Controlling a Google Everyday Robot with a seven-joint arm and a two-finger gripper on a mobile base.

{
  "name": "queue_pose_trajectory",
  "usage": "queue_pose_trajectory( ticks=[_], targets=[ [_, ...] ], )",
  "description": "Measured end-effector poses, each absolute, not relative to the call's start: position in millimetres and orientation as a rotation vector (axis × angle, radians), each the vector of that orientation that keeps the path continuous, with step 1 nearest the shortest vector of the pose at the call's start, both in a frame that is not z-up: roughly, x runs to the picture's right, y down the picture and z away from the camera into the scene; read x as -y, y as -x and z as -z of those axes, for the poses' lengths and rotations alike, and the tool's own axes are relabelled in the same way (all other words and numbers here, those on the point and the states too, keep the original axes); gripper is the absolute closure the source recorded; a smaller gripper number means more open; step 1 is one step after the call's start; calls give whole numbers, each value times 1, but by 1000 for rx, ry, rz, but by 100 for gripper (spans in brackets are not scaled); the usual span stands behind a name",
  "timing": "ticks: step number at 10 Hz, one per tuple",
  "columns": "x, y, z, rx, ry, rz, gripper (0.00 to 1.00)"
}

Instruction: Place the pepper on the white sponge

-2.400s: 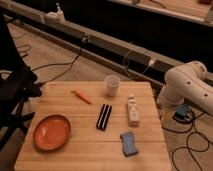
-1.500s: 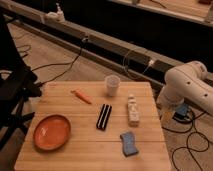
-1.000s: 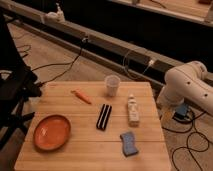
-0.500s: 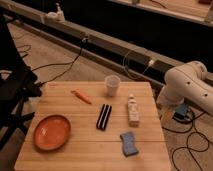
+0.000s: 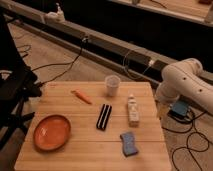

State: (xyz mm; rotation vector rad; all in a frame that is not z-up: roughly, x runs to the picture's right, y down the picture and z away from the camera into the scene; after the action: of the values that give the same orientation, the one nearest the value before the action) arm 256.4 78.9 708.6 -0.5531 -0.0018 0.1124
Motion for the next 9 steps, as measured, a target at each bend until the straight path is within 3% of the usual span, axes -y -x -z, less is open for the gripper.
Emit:
queue_pose_trajectory(
  ticks=[4,7,9],
  targets=[
    [-31,-160,-723,145,494,-114,35],
    [-10,-78,-707,271,462,-82,35],
    [-10,-80,-707,269,461,-85,35]
  ],
)
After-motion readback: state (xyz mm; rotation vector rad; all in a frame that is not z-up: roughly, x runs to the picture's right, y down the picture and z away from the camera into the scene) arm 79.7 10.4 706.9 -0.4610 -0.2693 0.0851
